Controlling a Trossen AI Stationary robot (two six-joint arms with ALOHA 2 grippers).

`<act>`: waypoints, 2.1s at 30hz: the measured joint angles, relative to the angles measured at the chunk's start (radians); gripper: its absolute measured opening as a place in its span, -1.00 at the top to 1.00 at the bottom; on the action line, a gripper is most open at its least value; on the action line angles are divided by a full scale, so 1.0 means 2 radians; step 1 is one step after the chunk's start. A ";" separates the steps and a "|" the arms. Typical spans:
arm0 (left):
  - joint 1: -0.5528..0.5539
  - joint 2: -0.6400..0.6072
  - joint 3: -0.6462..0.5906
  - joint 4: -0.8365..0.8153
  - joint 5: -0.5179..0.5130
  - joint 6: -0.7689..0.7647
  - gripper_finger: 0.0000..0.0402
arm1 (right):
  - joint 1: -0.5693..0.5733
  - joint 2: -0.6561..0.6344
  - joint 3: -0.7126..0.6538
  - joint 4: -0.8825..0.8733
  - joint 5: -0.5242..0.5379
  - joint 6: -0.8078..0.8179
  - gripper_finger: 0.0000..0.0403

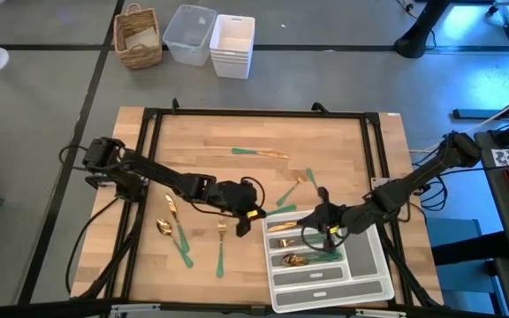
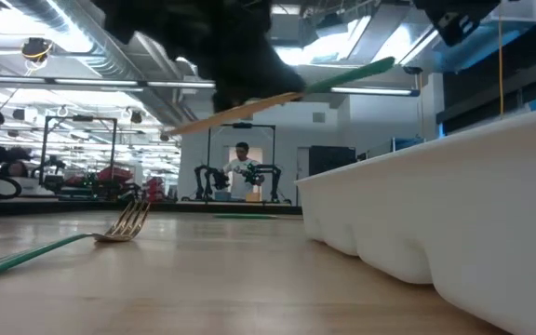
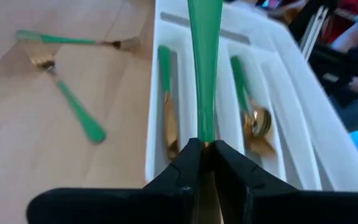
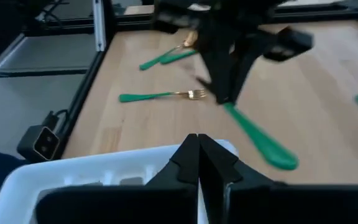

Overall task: Sort silverware
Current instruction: Put the bottom right green table knife into the silverware tray, then put the top left green fork into the silverware tray

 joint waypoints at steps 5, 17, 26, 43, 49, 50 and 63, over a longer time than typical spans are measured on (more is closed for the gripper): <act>0.011 0.047 0.055 0.025 0.006 0.033 0.85 | 0.000 -0.051 0.000 -0.047 0.033 -0.014 0.97; 0.018 0.196 0.213 0.023 0.012 0.084 0.84 | 0.000 -0.124 0.000 -0.108 0.055 -0.015 0.97; 0.023 0.265 0.245 0.020 0.013 0.082 0.82 | 0.000 -0.131 0.000 -0.133 0.050 -0.013 0.97; 0.023 0.261 0.245 -0.006 0.013 0.096 0.51 | 0.000 -0.130 0.000 -0.137 0.075 0.066 0.97; 0.031 0.190 0.245 -0.103 0.019 0.115 0.50 | -0.006 -0.117 0.000 -0.140 0.133 0.152 0.97; 0.034 0.174 0.245 -0.135 0.019 0.120 0.50 | -0.014 -0.116 0.000 -0.140 0.133 0.166 0.97; 0.101 0.032 0.216 -0.414 0.020 0.212 0.49 | -0.197 -0.091 0.000 -0.169 -0.079 0.417 0.55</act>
